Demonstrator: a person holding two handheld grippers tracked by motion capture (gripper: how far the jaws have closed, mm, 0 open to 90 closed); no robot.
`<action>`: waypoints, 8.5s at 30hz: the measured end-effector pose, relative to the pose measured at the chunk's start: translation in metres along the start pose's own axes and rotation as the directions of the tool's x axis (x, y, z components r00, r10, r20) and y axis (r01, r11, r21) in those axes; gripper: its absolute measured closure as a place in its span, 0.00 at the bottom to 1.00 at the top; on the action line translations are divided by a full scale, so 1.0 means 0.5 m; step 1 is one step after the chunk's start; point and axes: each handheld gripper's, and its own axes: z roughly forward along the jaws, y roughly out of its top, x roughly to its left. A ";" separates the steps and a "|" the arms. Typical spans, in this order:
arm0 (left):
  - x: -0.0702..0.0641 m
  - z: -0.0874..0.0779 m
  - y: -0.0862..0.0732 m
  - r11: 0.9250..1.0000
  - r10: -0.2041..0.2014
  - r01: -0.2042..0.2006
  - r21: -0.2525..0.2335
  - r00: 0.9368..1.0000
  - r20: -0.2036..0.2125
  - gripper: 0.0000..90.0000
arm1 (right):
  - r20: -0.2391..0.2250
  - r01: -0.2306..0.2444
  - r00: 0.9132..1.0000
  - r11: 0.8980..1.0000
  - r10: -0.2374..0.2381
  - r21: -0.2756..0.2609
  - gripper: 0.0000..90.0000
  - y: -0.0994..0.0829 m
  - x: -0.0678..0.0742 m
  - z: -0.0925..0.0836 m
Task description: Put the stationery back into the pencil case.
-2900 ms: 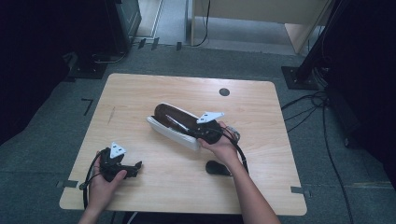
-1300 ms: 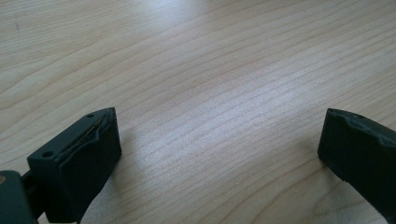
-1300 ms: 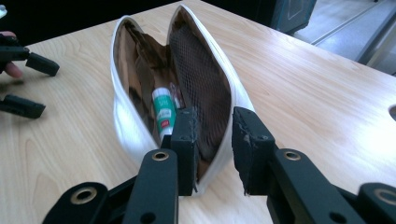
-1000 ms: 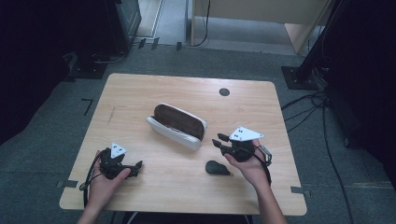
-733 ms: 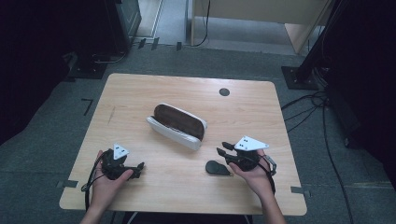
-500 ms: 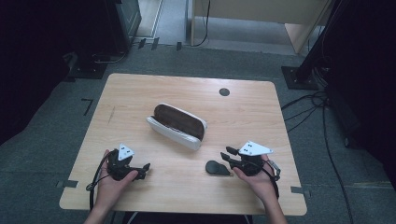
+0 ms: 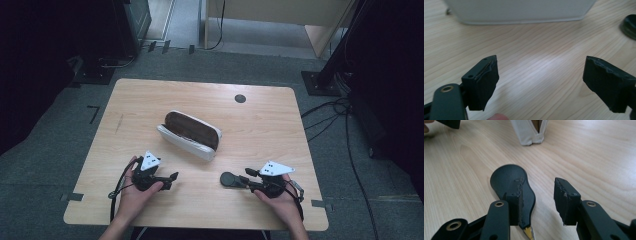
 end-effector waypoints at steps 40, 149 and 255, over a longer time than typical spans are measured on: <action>-0.087 0.093 0.029 0.975 0.212 -0.222 0.012 0.943 0.256 0.32 | -0.163 0.146 0.978 0.982 -0.126 0.116 0.73 0.026 0.046 0.090; -0.098 0.100 0.022 0.928 0.360 -0.374 -0.006 0.889 0.282 0.51 | -0.281 -0.074 0.957 0.997 0.071 0.001 0.87 0.035 0.070 0.093; 0.137 -0.081 -0.100 0.998 0.030 -0.022 0.055 0.988 -0.149 0.02 | -0.032 0.079 0.996 0.979 -0.086 -0.186 0.88 0.270 0.049 -0.001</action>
